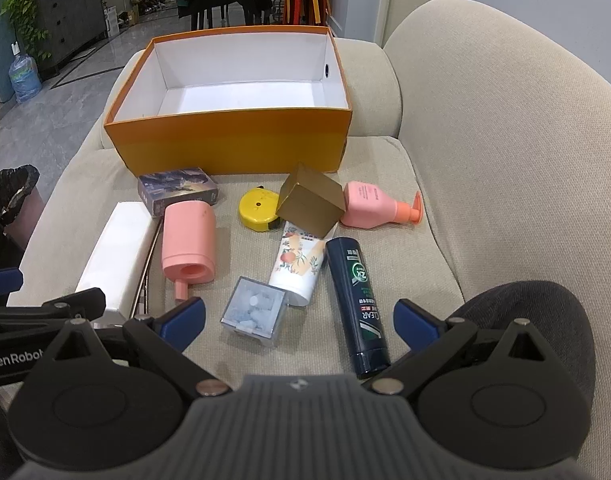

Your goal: Organize rigid objects

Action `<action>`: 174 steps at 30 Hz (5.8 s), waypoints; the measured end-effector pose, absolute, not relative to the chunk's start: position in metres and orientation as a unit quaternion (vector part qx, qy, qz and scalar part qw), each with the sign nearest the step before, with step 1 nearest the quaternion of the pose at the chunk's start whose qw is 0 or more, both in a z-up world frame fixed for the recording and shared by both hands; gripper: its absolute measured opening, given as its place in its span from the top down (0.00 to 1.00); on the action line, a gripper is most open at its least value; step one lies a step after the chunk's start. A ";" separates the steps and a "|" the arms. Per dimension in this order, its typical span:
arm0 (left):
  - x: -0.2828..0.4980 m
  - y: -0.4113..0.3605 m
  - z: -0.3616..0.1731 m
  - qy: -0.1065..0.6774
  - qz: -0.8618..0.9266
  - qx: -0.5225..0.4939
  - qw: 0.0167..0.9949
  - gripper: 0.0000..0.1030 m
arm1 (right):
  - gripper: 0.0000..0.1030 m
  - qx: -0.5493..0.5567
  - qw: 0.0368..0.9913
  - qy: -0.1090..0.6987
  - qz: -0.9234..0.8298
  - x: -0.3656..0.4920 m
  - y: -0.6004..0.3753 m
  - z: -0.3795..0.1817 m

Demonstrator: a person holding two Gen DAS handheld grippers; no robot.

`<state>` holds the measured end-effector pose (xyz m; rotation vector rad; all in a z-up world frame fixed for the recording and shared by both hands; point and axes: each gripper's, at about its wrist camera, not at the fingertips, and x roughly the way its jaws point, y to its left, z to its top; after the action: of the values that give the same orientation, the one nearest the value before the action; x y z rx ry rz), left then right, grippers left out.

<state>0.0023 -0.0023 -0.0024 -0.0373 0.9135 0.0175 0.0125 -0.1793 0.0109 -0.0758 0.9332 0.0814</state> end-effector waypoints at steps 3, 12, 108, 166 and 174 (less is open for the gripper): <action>0.001 0.000 -0.008 0.440 0.001 -0.023 0.898 0.00 | 0.04 -0.039 0.892 0.449 0.040 0.013 -0.179 0.011; 0.010 0.013 -0.021 0.438 -0.014 -0.047 0.898 0.00 | 0.04 -0.044 0.898 0.434 0.053 0.019 -0.184 0.013; 0.043 0.037 -0.026 0.413 -0.102 -0.019 0.905 0.32 | 0.69 -0.048 0.866 0.489 0.092 0.107 -0.209 0.010; 0.245 0.024 -0.023 0.345 -0.046 0.084 0.934 0.34 | 0.69 -0.003 0.765 0.598 0.237 0.360 -0.077 -0.025; 0.246 0.008 -0.032 0.361 -0.038 0.137 0.922 0.32 | 0.69 0.021 0.746 0.622 0.237 0.382 -0.068 -0.035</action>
<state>0.2461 0.0082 -0.0320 0.2808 0.7415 -0.0787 0.3823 -0.0682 -0.0346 0.0470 1.3602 0.5188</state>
